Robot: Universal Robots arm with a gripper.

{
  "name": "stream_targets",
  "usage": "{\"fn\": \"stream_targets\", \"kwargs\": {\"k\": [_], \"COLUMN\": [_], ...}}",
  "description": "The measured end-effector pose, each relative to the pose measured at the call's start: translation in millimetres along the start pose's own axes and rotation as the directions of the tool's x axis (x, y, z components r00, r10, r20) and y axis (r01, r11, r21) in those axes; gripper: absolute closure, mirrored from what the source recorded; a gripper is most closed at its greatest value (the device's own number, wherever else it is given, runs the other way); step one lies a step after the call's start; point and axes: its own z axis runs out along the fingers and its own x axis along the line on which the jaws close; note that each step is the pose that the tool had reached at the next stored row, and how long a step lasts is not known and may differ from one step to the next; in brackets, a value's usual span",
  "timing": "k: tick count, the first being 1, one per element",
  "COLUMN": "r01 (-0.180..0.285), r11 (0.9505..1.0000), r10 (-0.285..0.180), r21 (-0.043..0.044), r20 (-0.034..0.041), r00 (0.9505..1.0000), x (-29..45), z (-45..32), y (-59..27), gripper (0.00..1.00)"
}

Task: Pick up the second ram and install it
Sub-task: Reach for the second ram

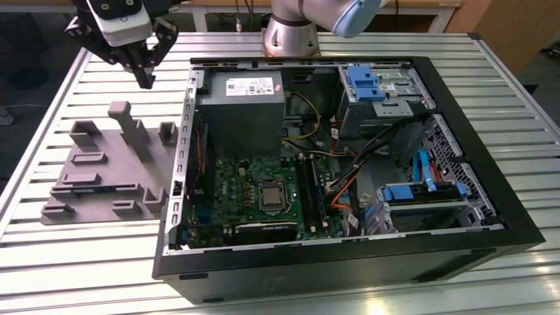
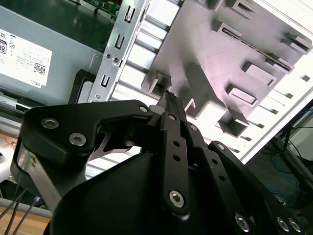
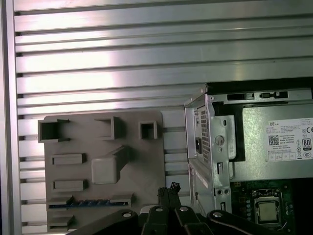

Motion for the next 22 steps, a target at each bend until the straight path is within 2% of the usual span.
{"fn": "stream_targets", "kwargs": {"k": [22], "r01": [0.0], "r11": [1.0], "r10": [0.0], "r21": [0.0003], "r20": [-0.0045], "r00": [1.0], "x": [15.5], "z": [3.3], "y": [-1.4], "gripper": [0.87]}}
